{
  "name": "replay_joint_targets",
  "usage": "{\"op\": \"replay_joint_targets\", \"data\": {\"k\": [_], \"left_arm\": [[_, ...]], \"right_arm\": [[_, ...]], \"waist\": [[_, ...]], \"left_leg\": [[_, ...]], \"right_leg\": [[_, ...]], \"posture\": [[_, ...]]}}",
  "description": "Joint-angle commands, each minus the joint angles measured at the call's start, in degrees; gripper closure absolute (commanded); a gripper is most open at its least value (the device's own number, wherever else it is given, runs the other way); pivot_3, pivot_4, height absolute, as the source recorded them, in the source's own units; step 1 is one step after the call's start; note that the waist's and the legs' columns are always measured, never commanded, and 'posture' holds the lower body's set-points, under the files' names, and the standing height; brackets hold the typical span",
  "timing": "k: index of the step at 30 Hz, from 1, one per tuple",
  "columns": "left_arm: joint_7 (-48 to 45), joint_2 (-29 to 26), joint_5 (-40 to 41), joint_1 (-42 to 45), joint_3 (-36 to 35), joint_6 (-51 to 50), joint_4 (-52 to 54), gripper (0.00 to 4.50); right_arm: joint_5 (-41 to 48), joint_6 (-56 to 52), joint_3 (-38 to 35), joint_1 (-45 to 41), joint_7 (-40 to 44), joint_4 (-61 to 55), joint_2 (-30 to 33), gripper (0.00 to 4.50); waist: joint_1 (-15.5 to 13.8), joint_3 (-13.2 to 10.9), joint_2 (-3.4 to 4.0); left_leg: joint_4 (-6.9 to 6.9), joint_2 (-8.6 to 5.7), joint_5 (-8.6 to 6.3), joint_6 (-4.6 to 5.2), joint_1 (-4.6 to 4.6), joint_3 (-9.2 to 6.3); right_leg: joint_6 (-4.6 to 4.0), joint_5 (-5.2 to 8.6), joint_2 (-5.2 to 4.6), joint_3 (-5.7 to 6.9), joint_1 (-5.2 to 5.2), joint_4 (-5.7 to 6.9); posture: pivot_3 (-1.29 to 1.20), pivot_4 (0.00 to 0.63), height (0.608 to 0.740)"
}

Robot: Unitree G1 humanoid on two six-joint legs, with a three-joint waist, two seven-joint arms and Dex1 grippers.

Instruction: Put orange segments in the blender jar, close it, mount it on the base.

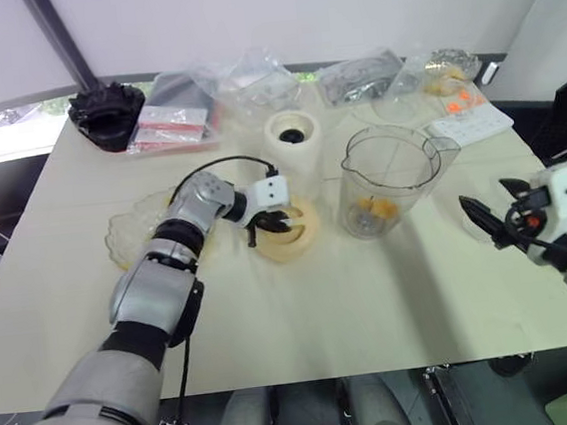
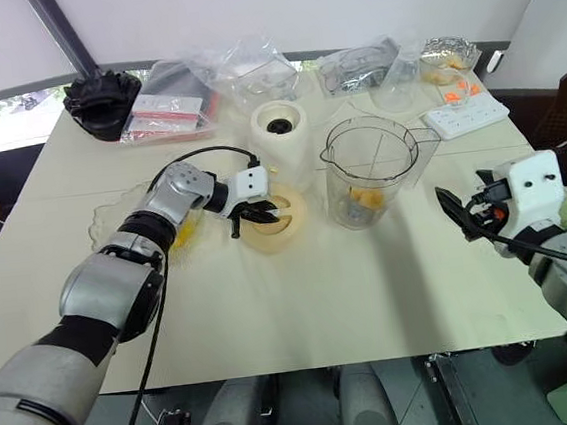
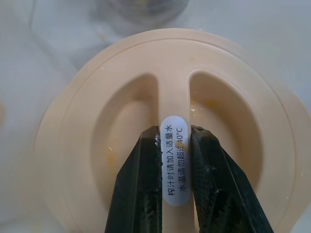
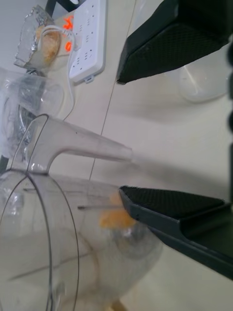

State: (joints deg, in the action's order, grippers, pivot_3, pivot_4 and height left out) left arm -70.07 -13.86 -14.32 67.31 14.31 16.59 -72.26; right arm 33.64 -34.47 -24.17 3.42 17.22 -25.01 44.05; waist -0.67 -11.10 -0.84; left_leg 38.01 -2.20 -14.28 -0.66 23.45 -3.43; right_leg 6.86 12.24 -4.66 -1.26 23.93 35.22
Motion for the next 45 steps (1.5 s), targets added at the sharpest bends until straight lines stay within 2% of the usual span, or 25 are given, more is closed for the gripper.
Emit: {"op": "replay_joint_targets", "data": {"k": [1,12,18,31,43,45], "left_arm": [[-3.13,-1.27,5.78,-0.27,-4.08,-1.13,7.84,4.26],[-2.66,-4.78,14.76,-10.47,-7.07,-17.36,37.78,4.26],[-1.16,-7.78,17.24,-13.36,-7.02,-24.27,48.68,4.26],[1.75,-12.1,20.94,-13.52,-7.52,-30.61,57.24,4.26],[3.37,-15.22,23.69,-14.27,-7.54,-34.24,63.09,4.26],[3.54,-15.59,23.91,-14.29,-7.62,-34.54,63.54,4.26]], "right_arm": [[-3.51,4.66,2.63,-4.45,3.07,7.21,-1.5,1.05],[-9.1,12.44,7.1,-15.76,9.07,23.53,-5.75,1.05],[-10.94,14.96,8.35,-20.75,11.53,29.92,-7.27,1.05],[-13.45,18.82,10.11,-27.16,14.72,39.12,-9.58,1.05],[-14.96,26.73,10.11,-38.01,15.95,55.99,-13.64,1.05],[-15.06,27.6,9.91,-38.36,16.22,56.88,-13.9,1.59]], "waist": [[0.01,0.0,0.02],[0.48,0.0,0.07],[1.25,0.0,0.08],[1.5,0.0,0.11],[1.7,-0.01,0.14],[1.61,-0.02,0.15]], "left_leg": [[0.0,0.01,0.0,0.0,0.0,0.01],[0.02,0.01,0.01,-0.01,-0.06,0.02],[0.02,0.0,0.02,-0.02,-0.07,-0.01],[0.01,-0.03,0.02,-0.03,-0.09,0.02],[-0.03,-0.04,0.03,-0.05,-0.09,0.03],[-0.04,-0.05,0.03,-0.05,-0.09,0.03]], "right_leg": [[-0.01,0.0,0.0,-0.01,0.01,0.01],[-0.01,-0.02,0.0,-0.05,0.04,0.19],[-0.01,-0.02,0.02,-0.05,0.08,0.3],[-0.01,-0.02,0.02,-0.07,0.1,0.3],[-0.01,-0.03,0.02,-0.09,0.14,0.32],[-0.01,-0.03,0.02,-0.09,0.14,0.32]], "posture": [[0.0,0.15,0.74],[0.0,0.15,0.74],[0.0,0.15,0.74],[0.0,0.15,0.74],[0.0,0.15,0.74],[0.0,0.15,0.74]]}}
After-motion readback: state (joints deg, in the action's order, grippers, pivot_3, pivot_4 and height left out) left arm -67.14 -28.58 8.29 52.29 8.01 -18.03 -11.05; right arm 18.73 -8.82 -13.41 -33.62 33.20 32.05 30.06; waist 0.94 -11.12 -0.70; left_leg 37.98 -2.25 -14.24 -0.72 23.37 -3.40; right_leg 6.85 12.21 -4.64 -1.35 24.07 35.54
